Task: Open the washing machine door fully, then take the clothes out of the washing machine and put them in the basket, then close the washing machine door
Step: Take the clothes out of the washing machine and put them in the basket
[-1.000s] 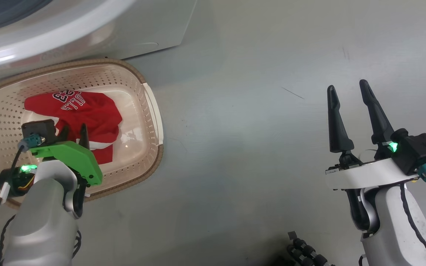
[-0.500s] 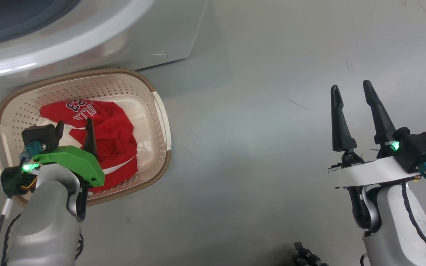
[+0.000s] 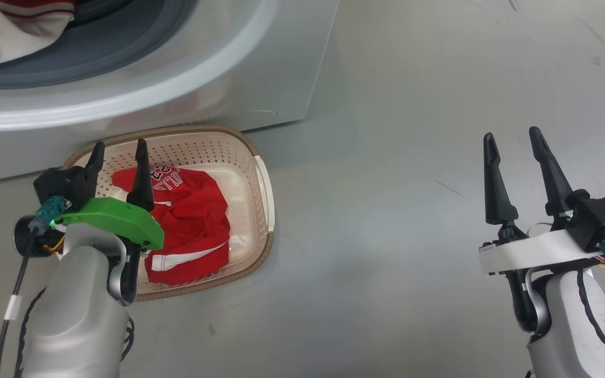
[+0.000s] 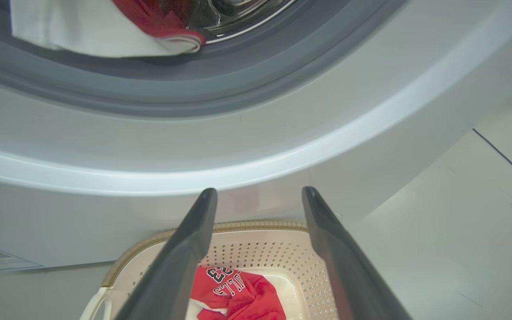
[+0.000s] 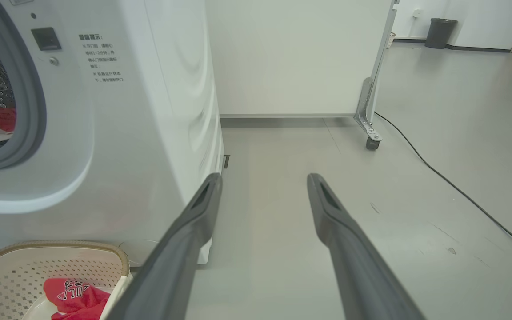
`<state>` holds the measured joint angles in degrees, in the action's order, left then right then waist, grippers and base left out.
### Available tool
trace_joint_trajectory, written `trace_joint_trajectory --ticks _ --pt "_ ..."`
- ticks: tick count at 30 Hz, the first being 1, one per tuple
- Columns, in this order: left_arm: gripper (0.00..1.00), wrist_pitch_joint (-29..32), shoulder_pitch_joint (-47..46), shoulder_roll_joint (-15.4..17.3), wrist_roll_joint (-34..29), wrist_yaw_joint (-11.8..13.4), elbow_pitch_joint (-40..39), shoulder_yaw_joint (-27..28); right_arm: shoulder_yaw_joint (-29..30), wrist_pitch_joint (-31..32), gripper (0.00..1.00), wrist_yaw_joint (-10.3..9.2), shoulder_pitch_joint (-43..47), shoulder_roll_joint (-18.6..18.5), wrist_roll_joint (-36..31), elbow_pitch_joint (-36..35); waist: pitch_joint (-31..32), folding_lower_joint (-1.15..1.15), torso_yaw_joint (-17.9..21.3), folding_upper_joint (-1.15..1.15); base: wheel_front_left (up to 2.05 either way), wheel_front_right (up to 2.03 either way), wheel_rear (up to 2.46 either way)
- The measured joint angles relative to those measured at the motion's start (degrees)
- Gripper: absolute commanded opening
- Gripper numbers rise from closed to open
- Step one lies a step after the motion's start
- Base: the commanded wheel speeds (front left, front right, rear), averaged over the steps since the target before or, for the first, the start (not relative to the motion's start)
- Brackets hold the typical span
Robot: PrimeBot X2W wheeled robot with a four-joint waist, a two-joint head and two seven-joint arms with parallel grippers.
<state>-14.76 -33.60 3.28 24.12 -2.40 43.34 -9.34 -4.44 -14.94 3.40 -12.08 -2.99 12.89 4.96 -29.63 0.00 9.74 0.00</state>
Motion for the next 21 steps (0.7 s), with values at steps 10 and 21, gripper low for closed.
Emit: trace_joint_trajectory --ticks 10,21 --pt "1.00 0.05 7.46 -0.41 -3.07 0.10 -14.80 2.46 0.65 0.00 1.00 0.00 3.50 -0.70 -1.60 1.26 6.79 0.00 -4.66 0.00 0.00 0.00 0.00" --pt "1.00 0.05 16.09 -0.41 -6.37 0.12 -22.36 1.66 0.65 0.00 1.00 -0.01 7.56 -0.82 -2.40 2.02 14.38 0.00 -7.83 0.00 0.00 0.00 0.00"
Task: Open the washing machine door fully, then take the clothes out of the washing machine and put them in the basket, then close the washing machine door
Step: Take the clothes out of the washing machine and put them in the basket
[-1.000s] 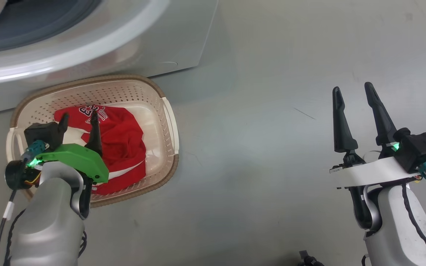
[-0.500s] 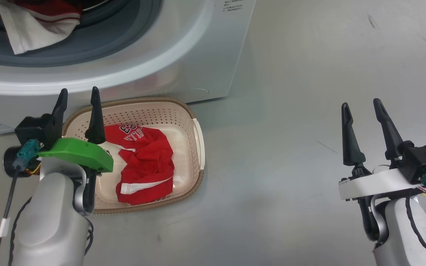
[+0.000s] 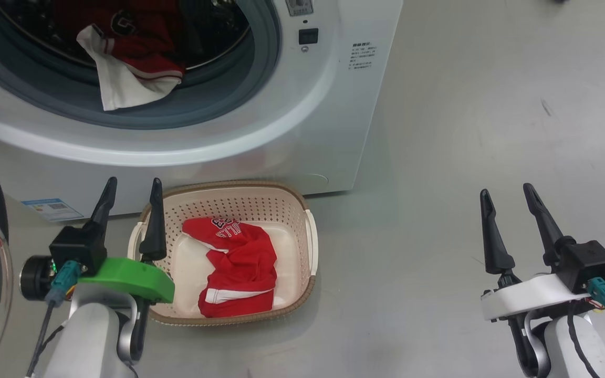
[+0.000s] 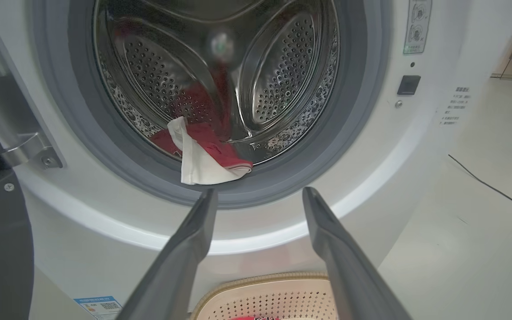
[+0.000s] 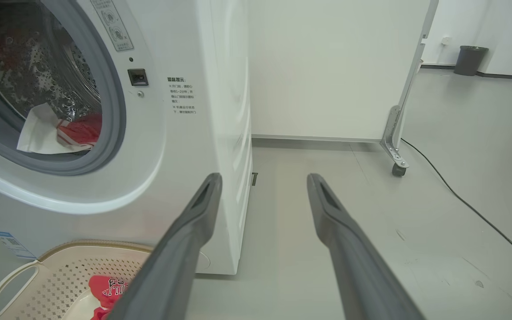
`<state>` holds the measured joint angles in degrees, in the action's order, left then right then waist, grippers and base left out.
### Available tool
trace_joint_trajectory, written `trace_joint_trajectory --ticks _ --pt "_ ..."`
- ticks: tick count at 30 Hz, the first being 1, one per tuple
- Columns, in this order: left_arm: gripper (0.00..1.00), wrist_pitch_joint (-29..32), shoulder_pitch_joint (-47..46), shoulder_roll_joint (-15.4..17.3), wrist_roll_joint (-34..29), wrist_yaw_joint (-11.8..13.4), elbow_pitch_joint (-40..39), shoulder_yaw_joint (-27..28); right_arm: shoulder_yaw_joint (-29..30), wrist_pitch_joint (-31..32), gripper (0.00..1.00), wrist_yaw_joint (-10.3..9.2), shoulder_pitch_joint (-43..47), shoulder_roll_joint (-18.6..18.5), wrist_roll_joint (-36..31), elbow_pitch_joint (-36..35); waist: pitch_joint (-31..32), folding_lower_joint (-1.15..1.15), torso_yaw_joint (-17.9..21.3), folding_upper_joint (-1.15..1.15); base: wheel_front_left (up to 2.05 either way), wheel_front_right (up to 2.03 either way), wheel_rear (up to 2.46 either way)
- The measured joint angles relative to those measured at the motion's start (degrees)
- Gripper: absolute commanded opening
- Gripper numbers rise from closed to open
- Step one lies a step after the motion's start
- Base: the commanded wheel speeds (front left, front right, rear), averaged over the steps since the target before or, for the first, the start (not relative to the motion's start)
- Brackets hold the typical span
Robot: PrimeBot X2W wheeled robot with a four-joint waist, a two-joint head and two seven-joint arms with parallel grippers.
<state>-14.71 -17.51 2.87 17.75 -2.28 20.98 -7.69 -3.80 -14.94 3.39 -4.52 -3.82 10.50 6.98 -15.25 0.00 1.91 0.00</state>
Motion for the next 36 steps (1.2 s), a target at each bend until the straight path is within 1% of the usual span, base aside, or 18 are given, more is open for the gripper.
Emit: trace_joint_trajectory --ticks 10,11,17,19,32,36 --pt "1.00 0.00 7.45 0.00 -1.15 0.25 -3.38 -0.44 -0.29 0.00 1.00 -0.13 3.91 0.07 -0.26 0.26 6.07 0.00 -1.48 0.00 0.00 0.00 0.00" --pt "1.00 0.00 8.15 0.00 -1.15 0.30 -3.46 -0.46 -0.31 0.00 1.00 -0.55 4.34 0.09 -0.34 0.29 6.63 0.00 -1.56 0.00 0.00 0.00 0.00" --pt "1.00 0.00 11.33 0.00 -1.19 0.56 -5.16 -0.90 -0.37 0.00 1.00 -0.62 6.61 0.18 -0.48 0.22 9.42 0.00 -1.91 0.00 0.00 0.00 0.00" --pt "1.00 0.00 12.02 0.00 -1.19 0.56 -5.79 -0.94 -0.55 0.00 1.00 -1.05 7.31 0.22 -0.48 0.11 10.07 0.00 -2.01 0.00 0.00 0.00 0.00" --pt "1.00 0.00 14.75 0.03 -1.29 1.19 -9.93 -1.07 -1.29 0.00 1.00 -1.12 8.59 0.32 -0.47 -1.18 10.55 0.00 -1.81 0.00 0.00 0.00 0.00" --pt "1.00 0.00 15.25 0.03 -1.29 1.46 -10.58 -1.11 -1.42 0.00 1.00 -1.53 8.62 0.33 -0.47 -1.34 10.48 0.00 -1.73 0.00 0.00 0.00 0.00"
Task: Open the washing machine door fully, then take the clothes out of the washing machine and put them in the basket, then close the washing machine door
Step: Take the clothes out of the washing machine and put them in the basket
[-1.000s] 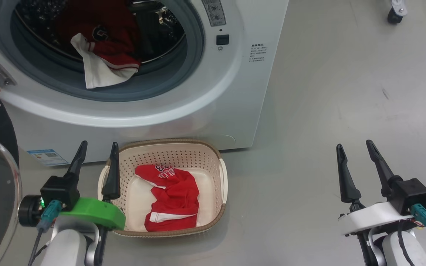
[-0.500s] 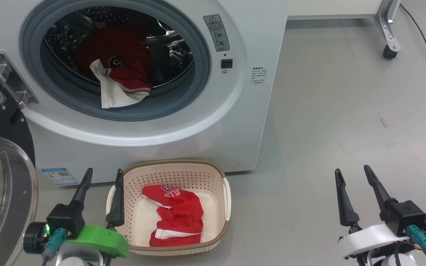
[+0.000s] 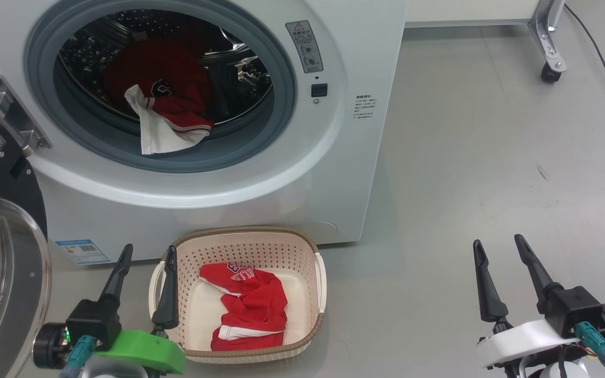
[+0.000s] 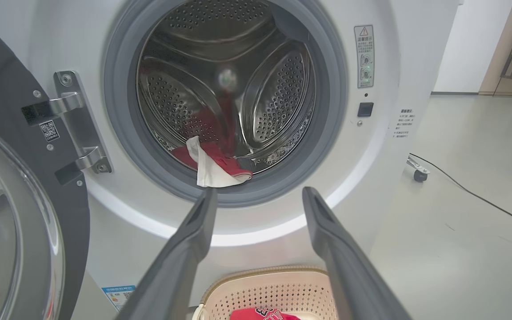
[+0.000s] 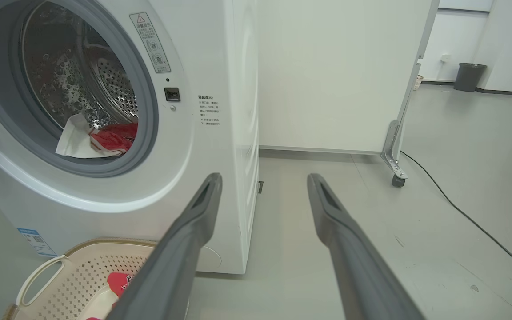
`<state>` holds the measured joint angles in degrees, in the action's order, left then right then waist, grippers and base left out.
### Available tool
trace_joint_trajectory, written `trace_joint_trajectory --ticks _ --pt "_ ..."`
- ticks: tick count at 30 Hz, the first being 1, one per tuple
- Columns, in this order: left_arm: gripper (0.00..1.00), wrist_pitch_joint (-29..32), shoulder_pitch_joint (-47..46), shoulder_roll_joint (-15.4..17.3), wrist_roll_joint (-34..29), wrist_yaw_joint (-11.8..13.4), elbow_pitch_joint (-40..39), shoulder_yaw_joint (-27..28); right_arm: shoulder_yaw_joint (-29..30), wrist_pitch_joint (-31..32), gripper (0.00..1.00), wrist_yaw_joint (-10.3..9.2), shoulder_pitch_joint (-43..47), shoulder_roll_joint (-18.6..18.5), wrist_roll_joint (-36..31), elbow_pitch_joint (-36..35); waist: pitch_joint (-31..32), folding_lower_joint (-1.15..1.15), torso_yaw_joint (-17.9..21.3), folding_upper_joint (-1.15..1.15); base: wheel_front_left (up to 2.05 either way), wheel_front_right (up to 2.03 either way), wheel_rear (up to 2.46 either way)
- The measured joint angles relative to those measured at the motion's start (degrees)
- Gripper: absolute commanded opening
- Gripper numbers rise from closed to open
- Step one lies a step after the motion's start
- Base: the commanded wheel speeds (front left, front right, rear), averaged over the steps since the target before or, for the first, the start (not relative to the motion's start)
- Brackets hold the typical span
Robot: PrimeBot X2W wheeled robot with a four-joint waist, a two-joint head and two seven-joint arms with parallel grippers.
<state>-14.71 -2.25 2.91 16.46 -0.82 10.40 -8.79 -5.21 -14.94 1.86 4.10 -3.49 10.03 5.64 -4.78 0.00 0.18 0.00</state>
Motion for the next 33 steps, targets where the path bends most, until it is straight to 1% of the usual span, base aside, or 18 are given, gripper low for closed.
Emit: trace_joint_trajectory --ticks 11,21,33 --pt "1.00 0.60 0.71 0.01 0.00 0.14 -1.87 -0.37 -0.66 0.00 1.00 0.00 0.14 0.01 -0.01 -0.85 -0.54 0.00 0.14 0.00 0.00 0.00 0.00" --pt "1.00 2.83 0.12 0.01 0.00 0.59 -2.00 -0.69 -1.16 0.44 1.00 0.01 0.10 0.08 -0.01 -2.64 -3.16 0.00 1.30 0.00 0.00 0.00 0.00" --pt "1.00 8.09 -9.61 0.05 -0.15 0.58 1.76 -2.05 -2.01 0.51 1.00 0.05 -1.76 0.22 0.23 -4.22 -9.10 0.00 4.37 0.00 0.00 0.00 0.00"
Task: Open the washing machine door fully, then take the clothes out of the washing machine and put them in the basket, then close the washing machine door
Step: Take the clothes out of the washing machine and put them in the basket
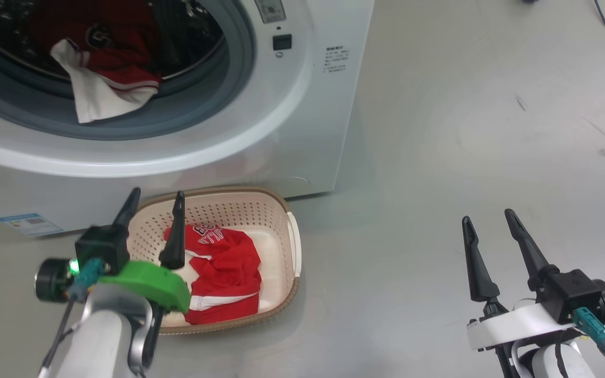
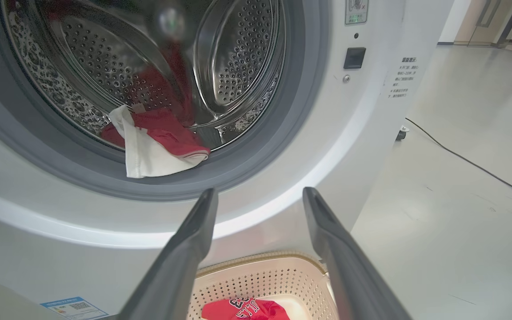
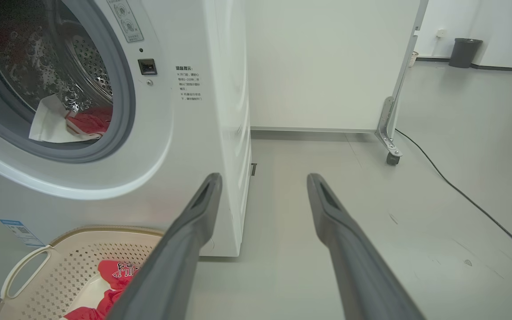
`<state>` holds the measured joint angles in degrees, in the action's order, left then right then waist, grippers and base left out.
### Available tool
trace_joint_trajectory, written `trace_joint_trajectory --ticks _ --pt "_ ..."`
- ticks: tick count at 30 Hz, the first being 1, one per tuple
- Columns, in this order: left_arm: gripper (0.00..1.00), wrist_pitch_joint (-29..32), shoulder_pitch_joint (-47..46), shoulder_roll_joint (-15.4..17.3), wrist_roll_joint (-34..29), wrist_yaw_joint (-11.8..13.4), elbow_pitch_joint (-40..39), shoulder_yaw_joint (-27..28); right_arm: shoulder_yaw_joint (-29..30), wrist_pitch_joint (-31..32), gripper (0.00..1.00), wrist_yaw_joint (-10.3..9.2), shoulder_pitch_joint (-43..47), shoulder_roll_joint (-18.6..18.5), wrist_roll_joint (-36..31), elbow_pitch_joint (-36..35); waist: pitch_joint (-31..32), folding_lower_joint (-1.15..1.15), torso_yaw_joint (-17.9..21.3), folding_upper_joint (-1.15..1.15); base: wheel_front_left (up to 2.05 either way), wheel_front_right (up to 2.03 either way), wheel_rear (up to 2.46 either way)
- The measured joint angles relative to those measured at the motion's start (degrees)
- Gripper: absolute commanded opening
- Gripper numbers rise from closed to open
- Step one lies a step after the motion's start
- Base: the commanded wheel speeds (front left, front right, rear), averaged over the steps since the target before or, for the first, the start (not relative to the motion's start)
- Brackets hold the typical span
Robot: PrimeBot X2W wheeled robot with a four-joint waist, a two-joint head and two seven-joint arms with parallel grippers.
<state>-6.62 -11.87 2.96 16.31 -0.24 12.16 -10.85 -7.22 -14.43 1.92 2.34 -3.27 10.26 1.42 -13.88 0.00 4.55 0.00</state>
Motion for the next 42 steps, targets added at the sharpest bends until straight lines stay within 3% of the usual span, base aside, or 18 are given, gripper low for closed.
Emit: trace_joint_trajectory --ticks 5,15,35,42 --pt "1.00 3.38 -6.42 0.70 0.00 -0.07 2.49 0.33 -0.44 0.00 1.00 0.03 -1.35 0.04 0.40 -0.41 -3.04 0.00 1.84 0.00 0.00 0.00 0.00" --pt "1.00 13.06 -18.39 5.25 0.59 -0.67 9.20 3.37 -1.18 0.00 1.00 0.05 -4.69 0.55 2.45 -0.22 -9.06 0.00 6.44 0.00 0.00 0.00 0.00" --pt "1.00 30.39 -39.97 20.02 -1.25 -1.43 16.92 7.45 -3.08 -0.02 1.00 0.02 -9.71 0.97 6.02 1.74 -18.67 0.00 14.51 0.00 0.00 0.00 0.00" --pt "1.00 34.81 -45.23 22.97 -1.48 -1.57 18.40 8.75 -4.45 -0.02 1.00 0.02 -10.85 0.98 8.40 1.35 -21.48 0.00 16.41 0.00 0.00 0.00 0.00"
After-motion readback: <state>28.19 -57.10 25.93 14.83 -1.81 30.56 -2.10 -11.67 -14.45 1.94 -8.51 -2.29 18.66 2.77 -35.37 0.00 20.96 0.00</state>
